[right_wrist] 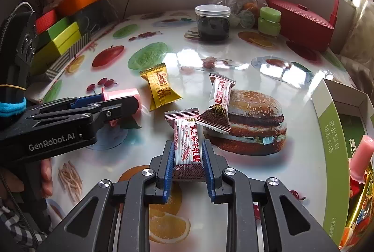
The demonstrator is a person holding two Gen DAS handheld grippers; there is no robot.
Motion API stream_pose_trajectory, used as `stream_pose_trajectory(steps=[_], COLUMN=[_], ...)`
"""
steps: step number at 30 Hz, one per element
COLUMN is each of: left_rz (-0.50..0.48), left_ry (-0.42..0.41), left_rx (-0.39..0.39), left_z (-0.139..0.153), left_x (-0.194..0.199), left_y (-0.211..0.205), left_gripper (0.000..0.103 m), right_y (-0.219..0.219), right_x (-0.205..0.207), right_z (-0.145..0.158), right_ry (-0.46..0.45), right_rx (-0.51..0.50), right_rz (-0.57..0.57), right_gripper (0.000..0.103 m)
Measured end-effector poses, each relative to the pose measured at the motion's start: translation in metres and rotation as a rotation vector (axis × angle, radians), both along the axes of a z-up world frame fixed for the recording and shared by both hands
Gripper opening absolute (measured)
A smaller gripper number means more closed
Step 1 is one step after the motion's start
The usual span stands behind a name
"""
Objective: Organize snacks
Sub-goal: 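Grasp the red-lidded jelly cup with the left tool while the right grasps a wafer packet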
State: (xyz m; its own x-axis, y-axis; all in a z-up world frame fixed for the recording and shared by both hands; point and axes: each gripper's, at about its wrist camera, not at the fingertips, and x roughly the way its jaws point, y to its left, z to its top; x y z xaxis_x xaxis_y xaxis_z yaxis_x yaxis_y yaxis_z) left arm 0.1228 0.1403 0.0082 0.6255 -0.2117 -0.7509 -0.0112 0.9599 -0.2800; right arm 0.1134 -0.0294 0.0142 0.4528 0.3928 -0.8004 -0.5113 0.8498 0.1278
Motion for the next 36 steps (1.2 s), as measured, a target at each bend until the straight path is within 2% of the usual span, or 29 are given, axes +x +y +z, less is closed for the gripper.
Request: stream_pose_trajectory(steps=[20, 36], left_rz=[-0.007, -0.049], left_ry=[-0.005, -0.053], left_rx=[-0.013, 0.002], left_z=[0.004, 0.029], left_x=[-0.012, -0.03], left_y=[-0.009, -0.033], left_gripper=[0.046, 0.046], right_y=[-0.011, -0.04], right_x=[-0.012, -0.03], right_z=[0.008, 0.026], right_ry=[-0.008, -0.034], right_rx=[0.028, 0.074], right_rz=[0.0, -0.038], right_gripper=[0.019, 0.019])
